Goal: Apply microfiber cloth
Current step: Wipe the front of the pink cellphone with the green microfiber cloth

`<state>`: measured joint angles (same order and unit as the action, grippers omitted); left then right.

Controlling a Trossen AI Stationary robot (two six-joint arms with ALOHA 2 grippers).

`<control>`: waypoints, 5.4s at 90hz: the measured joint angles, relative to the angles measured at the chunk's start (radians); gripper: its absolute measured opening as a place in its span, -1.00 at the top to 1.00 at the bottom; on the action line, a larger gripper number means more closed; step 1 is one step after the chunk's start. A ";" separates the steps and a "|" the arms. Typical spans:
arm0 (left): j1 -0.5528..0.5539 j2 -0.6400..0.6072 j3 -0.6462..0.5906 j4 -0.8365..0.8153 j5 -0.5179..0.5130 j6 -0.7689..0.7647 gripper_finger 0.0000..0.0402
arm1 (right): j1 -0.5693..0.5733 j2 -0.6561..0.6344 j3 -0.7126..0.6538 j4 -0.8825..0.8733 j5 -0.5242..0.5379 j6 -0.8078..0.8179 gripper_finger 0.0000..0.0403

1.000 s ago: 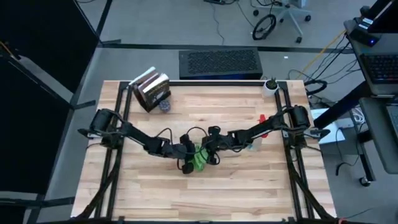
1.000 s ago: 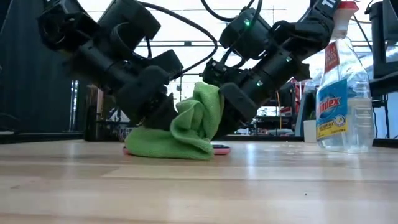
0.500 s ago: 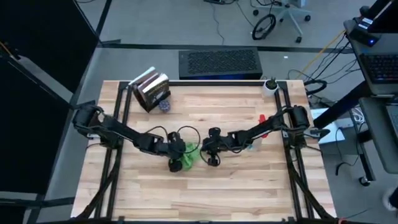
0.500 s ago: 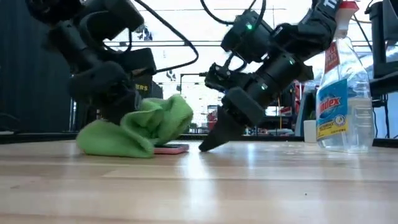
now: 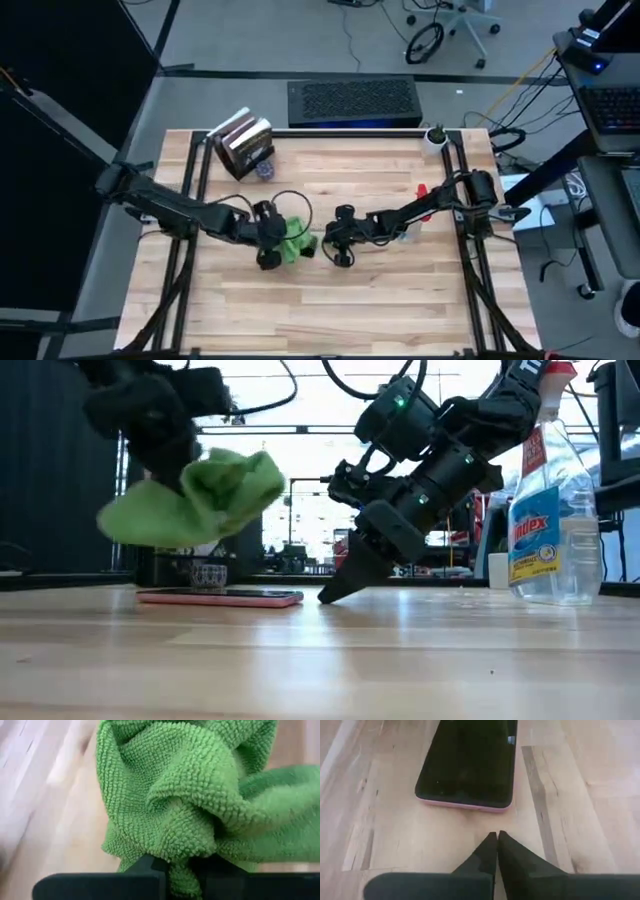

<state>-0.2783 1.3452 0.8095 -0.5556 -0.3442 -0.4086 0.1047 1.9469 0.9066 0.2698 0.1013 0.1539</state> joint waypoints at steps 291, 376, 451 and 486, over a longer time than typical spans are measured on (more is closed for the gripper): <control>-0.039 -0.087 -0.167 0.451 0.010 0.222 0.72 | 0.058 -0.307 0.003 -0.093 0.000 0.045 0.84; 0.004 0.316 -0.224 0.714 0.073 0.207 1.00 | 0.064 -0.016 0.004 0.088 0.006 0.114 0.84; 0.007 0.327 -0.250 0.786 0.079 0.185 1.00 | 0.077 -0.123 0.002 0.172 -0.005 0.062 0.84; 0.015 0.327 -0.248 0.784 0.082 0.186 1.00 | 0.084 0.091 0.087 0.147 0.008 0.125 0.81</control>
<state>-0.2630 1.6718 0.5611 0.2282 -0.2618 -0.2228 0.1890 2.0382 0.9936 0.4167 0.1093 0.2787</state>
